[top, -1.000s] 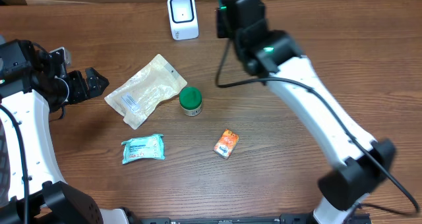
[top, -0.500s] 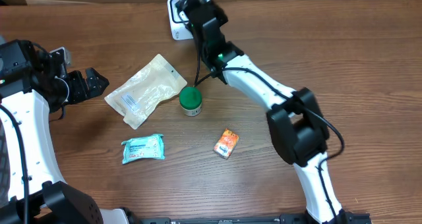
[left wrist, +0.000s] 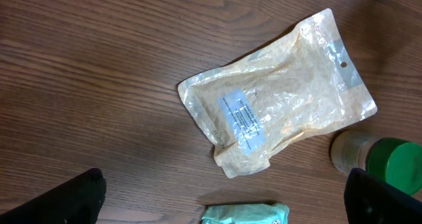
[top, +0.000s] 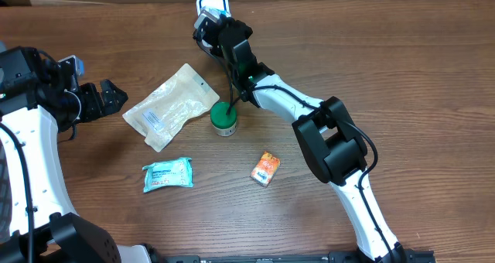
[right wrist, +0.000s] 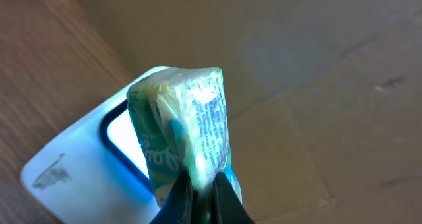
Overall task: Scan the item barcode
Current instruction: 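Move the packet back right and drop it on the table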
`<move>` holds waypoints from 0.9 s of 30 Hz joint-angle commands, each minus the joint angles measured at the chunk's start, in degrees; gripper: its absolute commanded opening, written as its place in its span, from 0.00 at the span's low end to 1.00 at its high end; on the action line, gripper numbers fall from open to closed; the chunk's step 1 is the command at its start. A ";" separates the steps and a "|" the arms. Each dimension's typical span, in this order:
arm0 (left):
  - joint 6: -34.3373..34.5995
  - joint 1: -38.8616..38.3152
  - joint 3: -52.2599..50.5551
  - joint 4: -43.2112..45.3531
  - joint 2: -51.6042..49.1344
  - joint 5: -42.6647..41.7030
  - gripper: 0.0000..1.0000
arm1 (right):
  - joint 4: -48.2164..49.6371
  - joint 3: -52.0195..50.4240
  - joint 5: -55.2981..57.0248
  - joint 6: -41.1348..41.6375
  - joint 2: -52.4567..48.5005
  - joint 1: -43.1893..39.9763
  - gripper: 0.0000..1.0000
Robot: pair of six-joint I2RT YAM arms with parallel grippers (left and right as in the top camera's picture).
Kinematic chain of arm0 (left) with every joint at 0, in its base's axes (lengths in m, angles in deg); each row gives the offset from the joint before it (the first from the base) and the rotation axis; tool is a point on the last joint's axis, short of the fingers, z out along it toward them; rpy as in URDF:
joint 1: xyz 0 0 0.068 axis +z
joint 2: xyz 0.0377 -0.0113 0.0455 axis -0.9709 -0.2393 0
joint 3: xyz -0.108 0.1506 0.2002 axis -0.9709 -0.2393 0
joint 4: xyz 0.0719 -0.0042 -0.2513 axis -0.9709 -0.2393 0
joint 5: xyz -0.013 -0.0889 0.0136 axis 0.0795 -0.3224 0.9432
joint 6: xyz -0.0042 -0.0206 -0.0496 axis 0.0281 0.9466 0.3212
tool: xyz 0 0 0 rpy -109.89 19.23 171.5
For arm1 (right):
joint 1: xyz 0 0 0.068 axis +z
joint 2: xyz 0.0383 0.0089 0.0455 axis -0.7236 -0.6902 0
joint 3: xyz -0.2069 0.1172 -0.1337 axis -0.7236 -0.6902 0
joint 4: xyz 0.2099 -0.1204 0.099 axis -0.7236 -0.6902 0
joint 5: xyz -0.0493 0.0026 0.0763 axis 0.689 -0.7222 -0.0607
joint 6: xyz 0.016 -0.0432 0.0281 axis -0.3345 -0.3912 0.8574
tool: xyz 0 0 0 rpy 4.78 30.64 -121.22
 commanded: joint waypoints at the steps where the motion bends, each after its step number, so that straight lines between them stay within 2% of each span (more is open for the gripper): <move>1: 0.57 -0.28 -0.11 0.07 0.61 -0.42 1.00 | 0.90 0.68 -3.39 -3.34 -0.96 0.33 0.04; 17: 0.57 -0.39 -0.11 0.07 0.61 -0.42 0.99 | 4.98 0.68 0.28 -2.99 0.79 0.85 0.04; 22: 0.55 -0.39 -0.11 0.07 0.61 -0.42 0.99 | 1.97 0.68 1.16 4.59 6.56 1.14 0.04; 25: 0.57 -0.39 -0.11 0.07 0.61 -0.42 1.00 | -3.54 0.68 1.29 8.76 11.43 1.14 0.04; 27: 0.55 -0.39 -0.09 0.07 0.61 -0.42 1.00 | -9.38 0.68 0.90 14.91 15.76 1.14 0.04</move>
